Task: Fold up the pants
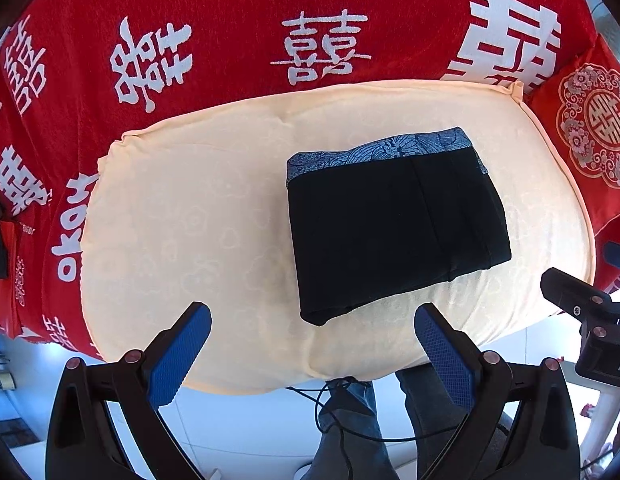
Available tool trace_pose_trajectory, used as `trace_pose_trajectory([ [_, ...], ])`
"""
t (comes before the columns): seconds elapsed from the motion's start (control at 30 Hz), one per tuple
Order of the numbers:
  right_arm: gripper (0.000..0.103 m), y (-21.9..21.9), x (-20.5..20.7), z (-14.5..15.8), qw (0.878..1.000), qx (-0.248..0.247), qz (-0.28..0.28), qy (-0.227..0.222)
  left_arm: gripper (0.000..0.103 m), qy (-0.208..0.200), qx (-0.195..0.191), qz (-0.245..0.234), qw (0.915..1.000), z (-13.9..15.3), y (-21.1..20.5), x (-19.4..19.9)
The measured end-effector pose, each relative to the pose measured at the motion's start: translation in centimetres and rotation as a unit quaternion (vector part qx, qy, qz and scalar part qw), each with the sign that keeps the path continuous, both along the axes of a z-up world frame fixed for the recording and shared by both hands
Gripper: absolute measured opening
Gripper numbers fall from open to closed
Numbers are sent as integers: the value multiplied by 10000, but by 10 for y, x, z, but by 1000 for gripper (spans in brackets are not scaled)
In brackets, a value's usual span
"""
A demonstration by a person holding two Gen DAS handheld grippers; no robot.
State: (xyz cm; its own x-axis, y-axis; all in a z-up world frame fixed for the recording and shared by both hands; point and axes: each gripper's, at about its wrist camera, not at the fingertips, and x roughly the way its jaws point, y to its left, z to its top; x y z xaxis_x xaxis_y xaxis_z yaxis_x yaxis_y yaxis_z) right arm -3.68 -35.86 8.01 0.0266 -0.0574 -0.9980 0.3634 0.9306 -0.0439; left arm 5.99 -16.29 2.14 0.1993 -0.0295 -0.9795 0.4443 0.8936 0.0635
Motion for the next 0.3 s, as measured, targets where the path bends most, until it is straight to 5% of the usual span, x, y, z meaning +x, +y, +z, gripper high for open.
trace_pose_trajectory([
  [0.3,103,1,0,-1,10000,-9,-1,9,102,19,-192,-41,9998,2,-4,-2],
])
